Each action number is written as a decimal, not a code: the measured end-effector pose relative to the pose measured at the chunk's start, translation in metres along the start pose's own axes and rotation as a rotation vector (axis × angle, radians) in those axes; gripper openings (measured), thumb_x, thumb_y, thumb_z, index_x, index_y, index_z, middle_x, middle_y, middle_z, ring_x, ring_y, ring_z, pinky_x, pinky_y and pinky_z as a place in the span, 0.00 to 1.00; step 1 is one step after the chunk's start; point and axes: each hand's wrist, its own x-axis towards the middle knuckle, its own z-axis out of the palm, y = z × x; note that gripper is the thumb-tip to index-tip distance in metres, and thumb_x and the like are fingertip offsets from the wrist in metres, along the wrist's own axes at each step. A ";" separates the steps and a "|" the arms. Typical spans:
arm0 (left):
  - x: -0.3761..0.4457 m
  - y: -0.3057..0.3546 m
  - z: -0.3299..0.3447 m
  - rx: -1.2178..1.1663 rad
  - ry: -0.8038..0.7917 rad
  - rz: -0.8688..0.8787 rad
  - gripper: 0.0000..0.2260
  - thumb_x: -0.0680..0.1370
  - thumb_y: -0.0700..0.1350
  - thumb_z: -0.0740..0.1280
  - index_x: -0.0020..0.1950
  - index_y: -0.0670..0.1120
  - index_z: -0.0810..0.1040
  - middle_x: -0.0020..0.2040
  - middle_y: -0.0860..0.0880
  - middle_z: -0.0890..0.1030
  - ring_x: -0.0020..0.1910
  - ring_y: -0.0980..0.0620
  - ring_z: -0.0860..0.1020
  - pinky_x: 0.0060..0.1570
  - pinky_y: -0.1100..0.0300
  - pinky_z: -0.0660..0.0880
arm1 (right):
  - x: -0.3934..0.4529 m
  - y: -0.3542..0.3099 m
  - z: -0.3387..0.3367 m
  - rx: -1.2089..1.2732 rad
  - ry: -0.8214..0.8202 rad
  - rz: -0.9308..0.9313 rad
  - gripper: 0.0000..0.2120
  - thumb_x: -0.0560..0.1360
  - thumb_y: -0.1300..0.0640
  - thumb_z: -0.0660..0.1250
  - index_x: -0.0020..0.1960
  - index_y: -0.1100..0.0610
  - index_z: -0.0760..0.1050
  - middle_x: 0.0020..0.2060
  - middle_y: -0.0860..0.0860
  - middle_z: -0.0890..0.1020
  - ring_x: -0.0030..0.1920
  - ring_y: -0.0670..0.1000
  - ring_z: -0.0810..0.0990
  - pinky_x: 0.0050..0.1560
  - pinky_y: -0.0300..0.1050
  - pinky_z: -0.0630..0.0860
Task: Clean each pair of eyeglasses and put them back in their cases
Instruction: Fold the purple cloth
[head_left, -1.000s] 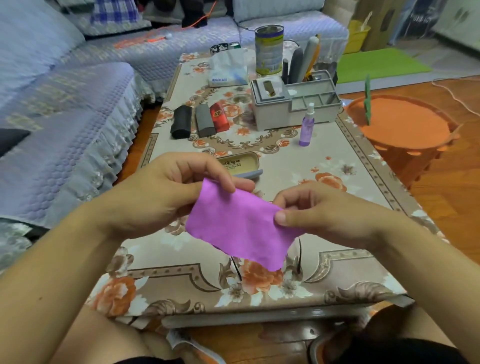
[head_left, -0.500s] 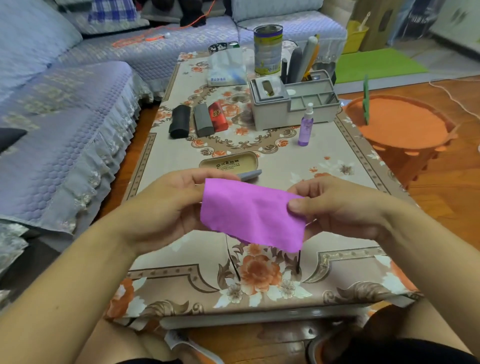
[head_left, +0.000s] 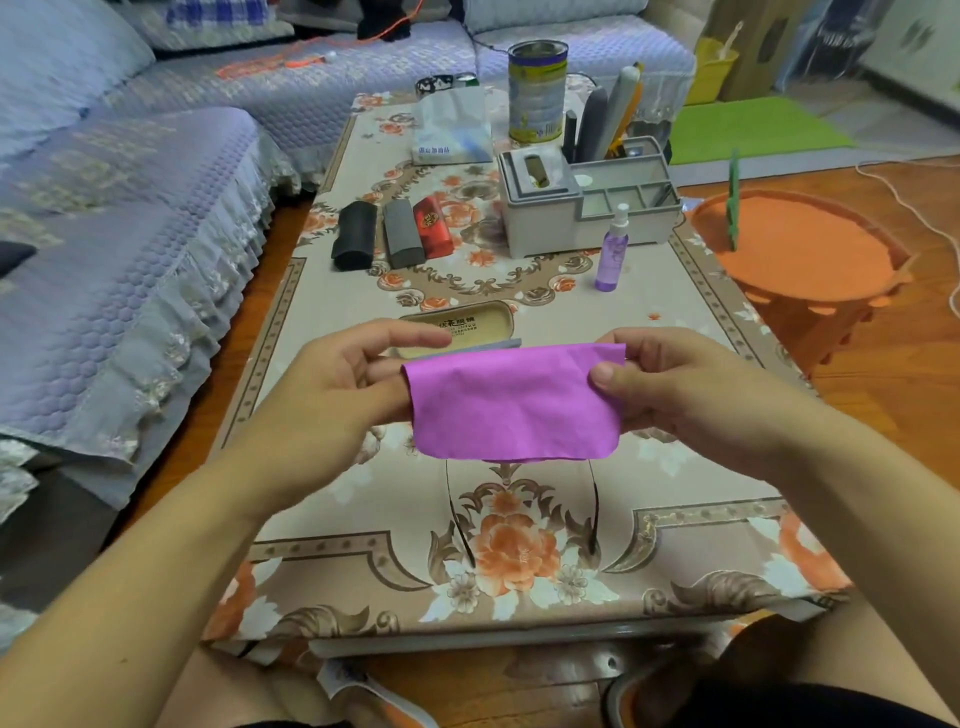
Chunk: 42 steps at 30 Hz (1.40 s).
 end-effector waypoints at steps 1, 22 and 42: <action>0.001 0.000 -0.002 -0.061 -0.039 -0.022 0.12 0.75 0.42 0.71 0.56 0.53 0.85 0.50 0.47 0.88 0.49 0.48 0.86 0.55 0.44 0.82 | -0.001 -0.003 -0.001 0.030 -0.019 0.000 0.07 0.79 0.60 0.63 0.52 0.62 0.79 0.40 0.53 0.85 0.39 0.50 0.84 0.37 0.37 0.78; 0.013 -0.038 0.025 -0.518 -0.020 -0.330 0.24 0.76 0.25 0.65 0.67 0.46 0.75 0.53 0.41 0.86 0.46 0.42 0.86 0.44 0.47 0.85 | 0.016 0.007 -0.004 -0.066 0.046 0.052 0.09 0.76 0.72 0.68 0.53 0.64 0.74 0.42 0.61 0.83 0.37 0.58 0.84 0.34 0.42 0.80; 0.141 -0.089 -0.030 0.185 0.131 -0.378 0.08 0.82 0.45 0.63 0.50 0.48 0.82 0.35 0.41 0.84 0.25 0.50 0.76 0.29 0.59 0.73 | 0.199 0.017 0.009 -0.410 0.121 0.285 0.06 0.79 0.61 0.65 0.46 0.60 0.80 0.38 0.57 0.80 0.35 0.53 0.78 0.38 0.47 0.76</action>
